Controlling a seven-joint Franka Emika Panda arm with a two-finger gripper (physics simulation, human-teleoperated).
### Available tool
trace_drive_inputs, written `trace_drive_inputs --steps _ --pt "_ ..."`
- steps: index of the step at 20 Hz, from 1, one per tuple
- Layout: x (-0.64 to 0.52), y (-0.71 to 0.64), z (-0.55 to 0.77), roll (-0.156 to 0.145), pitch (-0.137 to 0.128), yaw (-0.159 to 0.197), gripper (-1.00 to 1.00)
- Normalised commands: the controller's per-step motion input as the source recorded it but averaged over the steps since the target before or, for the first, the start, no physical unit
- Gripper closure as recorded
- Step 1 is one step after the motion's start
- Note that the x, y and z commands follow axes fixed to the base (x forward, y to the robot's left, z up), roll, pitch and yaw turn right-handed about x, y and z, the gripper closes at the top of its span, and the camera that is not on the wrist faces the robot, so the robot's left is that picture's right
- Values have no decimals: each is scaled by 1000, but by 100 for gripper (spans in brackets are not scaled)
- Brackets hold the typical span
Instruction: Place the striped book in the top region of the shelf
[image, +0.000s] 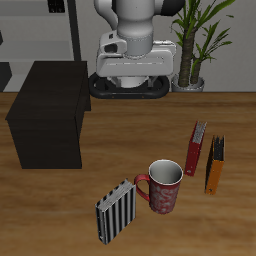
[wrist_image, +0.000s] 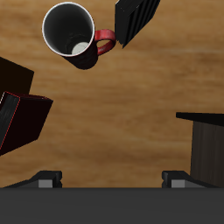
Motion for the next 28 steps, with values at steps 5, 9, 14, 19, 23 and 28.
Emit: trace_drive_inputs --steps 5,9,14,19,23,28 --pt "-119 56 248 1 -63 -36 -100" --pt "-83 85 -54 47 25 46 -100" --pt "-5 81 -18 9 25 -15 -100" --pt "-15 48 24 -5 5 15 -100" --pt "116 -62 -5 -20 39 -41 -100" --pt "297 -138 -55 -54 51 -45 -100"
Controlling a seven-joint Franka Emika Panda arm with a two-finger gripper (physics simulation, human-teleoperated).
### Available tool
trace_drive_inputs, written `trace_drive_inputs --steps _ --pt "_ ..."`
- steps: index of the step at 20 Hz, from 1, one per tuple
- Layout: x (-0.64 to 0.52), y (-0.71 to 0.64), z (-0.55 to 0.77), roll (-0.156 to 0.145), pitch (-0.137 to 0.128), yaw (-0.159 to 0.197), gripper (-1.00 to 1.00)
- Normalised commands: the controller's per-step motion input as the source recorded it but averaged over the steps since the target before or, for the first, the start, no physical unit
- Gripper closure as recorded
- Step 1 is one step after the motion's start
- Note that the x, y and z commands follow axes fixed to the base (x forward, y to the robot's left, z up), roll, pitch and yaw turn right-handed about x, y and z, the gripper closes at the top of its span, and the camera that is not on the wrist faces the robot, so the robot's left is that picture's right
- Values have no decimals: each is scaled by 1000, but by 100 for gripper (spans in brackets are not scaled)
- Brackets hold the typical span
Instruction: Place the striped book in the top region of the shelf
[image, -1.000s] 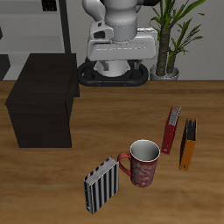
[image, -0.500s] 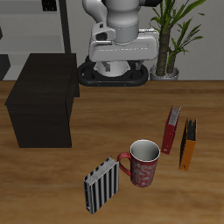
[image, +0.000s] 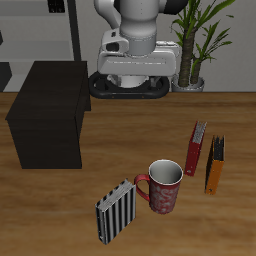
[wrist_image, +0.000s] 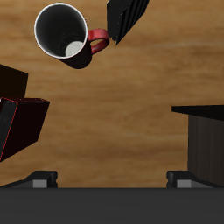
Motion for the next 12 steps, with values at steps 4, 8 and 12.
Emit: trace_drive_inputs --steps 4,8,12 --pt "436 -190 -27 -82 13 -3 -100" --pt "334 -47 -60 -16 3 21 -100" --pt "500 -151 -36 -24 31 -3 -100"
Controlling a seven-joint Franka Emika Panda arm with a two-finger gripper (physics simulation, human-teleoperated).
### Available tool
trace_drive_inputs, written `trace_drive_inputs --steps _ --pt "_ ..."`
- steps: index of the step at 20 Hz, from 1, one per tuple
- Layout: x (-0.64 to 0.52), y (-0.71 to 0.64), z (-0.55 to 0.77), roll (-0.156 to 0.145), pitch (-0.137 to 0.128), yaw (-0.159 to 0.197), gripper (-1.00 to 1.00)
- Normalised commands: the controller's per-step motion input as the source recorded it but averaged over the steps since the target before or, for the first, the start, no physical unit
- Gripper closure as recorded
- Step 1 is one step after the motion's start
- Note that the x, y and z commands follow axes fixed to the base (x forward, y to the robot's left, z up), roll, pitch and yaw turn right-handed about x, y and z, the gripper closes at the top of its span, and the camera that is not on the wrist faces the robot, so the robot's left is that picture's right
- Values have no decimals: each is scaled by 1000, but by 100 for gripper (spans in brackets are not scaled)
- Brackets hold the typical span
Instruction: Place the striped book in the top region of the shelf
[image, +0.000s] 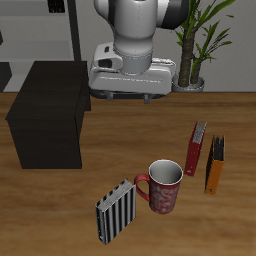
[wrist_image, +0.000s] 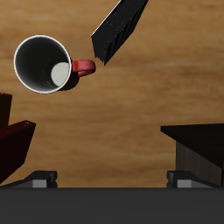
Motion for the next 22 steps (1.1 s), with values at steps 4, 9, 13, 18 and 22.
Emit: trace_drive_inputs --steps 4,9,13,18,22 --pt "432 -214 -12 -13 9 30 -100" --pt "374 -188 39 -28 -27 -4 -100" --pt "295 -81 52 6 -46 -2 -100" --pt "312 -74 61 -19 -16 -14 -100" --pt "219 18 109 62 -50 -35 -100"
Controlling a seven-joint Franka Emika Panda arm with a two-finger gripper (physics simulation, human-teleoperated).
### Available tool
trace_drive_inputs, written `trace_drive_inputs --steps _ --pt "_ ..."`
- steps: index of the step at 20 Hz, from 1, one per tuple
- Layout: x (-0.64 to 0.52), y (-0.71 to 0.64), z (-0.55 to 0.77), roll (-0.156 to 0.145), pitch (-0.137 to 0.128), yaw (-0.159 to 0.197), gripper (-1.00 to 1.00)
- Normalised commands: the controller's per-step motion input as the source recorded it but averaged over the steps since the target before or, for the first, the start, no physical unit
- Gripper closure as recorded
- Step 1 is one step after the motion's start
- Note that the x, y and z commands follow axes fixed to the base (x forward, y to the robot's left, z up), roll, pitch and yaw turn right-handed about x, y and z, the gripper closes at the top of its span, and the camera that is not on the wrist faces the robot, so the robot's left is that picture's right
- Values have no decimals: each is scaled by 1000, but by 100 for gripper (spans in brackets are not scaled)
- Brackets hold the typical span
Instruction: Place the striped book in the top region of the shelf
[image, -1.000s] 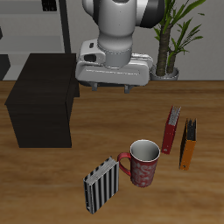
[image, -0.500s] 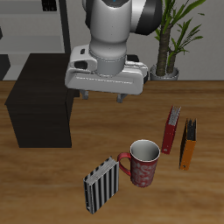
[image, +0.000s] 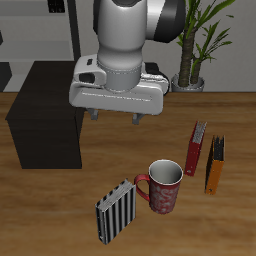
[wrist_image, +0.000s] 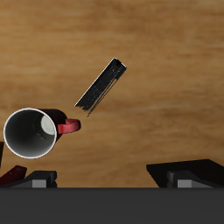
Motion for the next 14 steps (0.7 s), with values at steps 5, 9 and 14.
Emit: trace_drive_inputs --steps 5,9,14 --pt "271 -66 4 38 -16 -30 -100" --pt "185 -64 -26 24 -36 -27 -100" --pt "277 -63 -41 13 -49 -90 -100"
